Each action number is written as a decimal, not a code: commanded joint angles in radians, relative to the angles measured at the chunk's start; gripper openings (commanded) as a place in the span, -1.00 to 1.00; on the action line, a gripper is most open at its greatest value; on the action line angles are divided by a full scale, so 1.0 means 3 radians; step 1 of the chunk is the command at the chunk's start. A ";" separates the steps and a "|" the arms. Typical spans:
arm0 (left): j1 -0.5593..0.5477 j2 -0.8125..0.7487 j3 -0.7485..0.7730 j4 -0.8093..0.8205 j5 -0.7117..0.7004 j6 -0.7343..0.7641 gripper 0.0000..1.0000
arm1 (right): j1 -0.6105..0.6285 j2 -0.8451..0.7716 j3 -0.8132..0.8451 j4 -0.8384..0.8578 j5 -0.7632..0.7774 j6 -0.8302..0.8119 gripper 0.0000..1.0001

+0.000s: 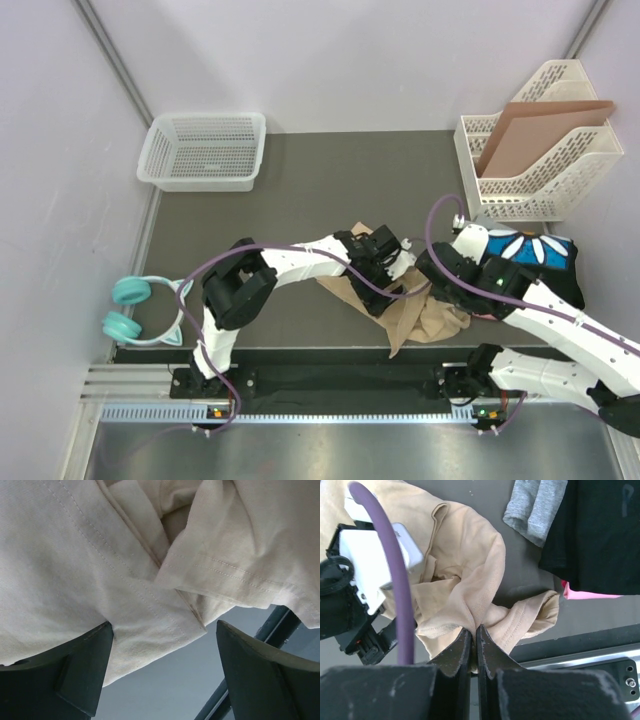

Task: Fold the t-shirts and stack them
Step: Flatten out the tshirt

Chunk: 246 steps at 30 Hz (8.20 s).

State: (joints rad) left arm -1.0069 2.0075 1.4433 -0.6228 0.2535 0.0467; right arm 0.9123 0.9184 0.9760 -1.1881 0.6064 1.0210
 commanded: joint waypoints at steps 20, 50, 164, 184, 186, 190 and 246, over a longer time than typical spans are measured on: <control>0.0773 -0.0688 0.0399 -0.0700 -0.0687 0.0268 -1.00 | -0.0095 0.0012 0.0172 0.0248 0.0034 -0.0238 -1.00; 0.2155 -0.3971 -0.1185 -0.1969 -0.1244 0.1490 -1.00 | -0.0280 -0.0157 0.0755 -0.0115 -0.0502 -0.0566 -1.00; 0.0830 -0.1609 -0.1994 0.0174 -0.0784 0.1010 -0.59 | 0.1065 0.0789 -0.0942 0.1500 -0.1586 0.0324 0.44; 0.0830 -0.1727 -0.1973 0.0046 -0.0809 0.0990 -0.99 | 0.0815 0.0968 -0.1305 0.1843 -0.1551 0.0171 0.41; 0.0830 -0.1727 -0.1973 0.0041 -0.0804 0.0984 -1.00 | 0.0784 0.0968 -0.1280 0.1843 -0.1535 0.0150 0.40; 0.0830 -0.1691 -0.1958 0.0025 -0.0809 0.0979 -1.00 | 0.0723 0.1009 -0.1285 0.1935 -0.1556 0.0104 0.38; 0.0836 -0.1916 -0.1728 -0.0256 -0.0998 0.1025 -1.00 | 0.0569 0.0482 -0.1147 0.1512 -0.1490 0.0038 -1.00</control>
State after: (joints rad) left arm -0.7605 1.4792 0.9012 -0.7082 0.0025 0.3420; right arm 1.0901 1.0763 0.5964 -0.7189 0.1375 1.0328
